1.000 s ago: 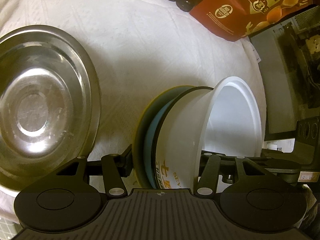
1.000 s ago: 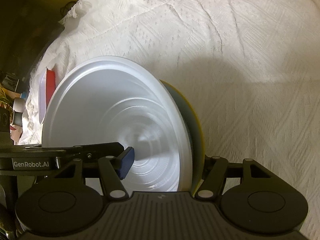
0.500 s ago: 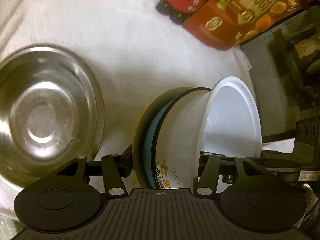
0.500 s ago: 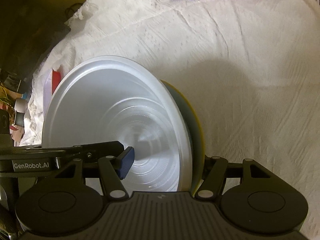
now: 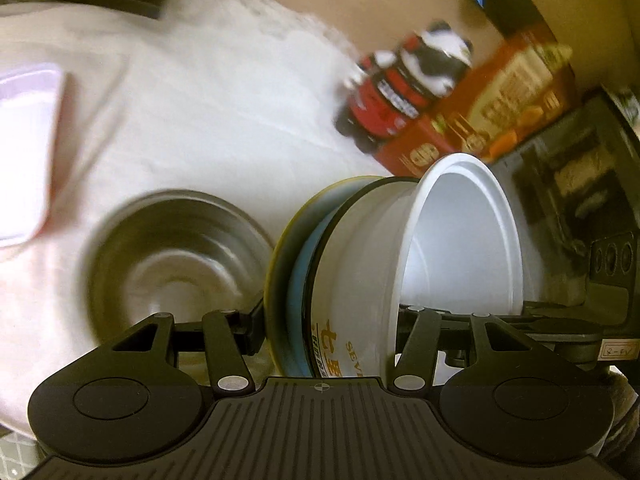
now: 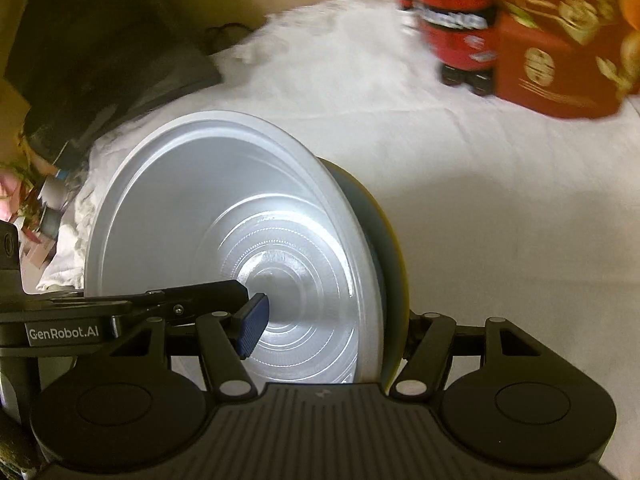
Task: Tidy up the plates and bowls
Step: 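Lower the bowl stack into the steel bowl with both grippers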
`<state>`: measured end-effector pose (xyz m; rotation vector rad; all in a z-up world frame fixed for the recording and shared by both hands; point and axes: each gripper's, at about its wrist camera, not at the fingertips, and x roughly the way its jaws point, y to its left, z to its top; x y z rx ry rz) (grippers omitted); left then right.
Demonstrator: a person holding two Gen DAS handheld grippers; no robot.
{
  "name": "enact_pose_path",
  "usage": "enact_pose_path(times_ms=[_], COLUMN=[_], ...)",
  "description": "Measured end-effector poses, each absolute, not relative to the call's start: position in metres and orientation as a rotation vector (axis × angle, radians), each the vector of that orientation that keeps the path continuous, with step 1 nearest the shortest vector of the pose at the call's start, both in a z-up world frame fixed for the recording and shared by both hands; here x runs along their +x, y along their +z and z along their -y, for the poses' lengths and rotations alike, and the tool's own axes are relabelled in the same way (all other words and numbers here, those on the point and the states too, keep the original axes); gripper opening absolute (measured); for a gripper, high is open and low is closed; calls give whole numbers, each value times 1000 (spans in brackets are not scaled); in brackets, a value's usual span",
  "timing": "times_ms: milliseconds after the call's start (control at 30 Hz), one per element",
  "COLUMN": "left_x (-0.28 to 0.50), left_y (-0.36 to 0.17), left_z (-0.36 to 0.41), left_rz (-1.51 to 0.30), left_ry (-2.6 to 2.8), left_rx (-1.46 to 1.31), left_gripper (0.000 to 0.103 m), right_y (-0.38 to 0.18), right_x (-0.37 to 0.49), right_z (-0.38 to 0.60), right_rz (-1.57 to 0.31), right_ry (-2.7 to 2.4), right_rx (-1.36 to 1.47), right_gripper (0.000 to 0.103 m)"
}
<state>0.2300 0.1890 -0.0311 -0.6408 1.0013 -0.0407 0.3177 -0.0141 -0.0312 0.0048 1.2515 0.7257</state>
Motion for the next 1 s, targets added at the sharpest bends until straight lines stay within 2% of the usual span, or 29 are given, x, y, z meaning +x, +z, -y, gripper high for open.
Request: enact_pose_path(times_ms=[233,600,1000], left_x=[208,207,210], left_y=[-45,-100,-104], left_z=[-236,-275,-279], left_rz=[-1013,-1102,-1121], left_ry=[33,75,78], left_rx=[-685,-793,-784], left_gripper=[57,57,53], right_y=[-49,-101,-104], right_x=[312,312,310], right_z=[-47,-92,-102], right_rz=[-1303,-1452,-1388], right_ry=[778,723,716], right_rx=[-24,-44,-92], right_gripper=[64,63,63])
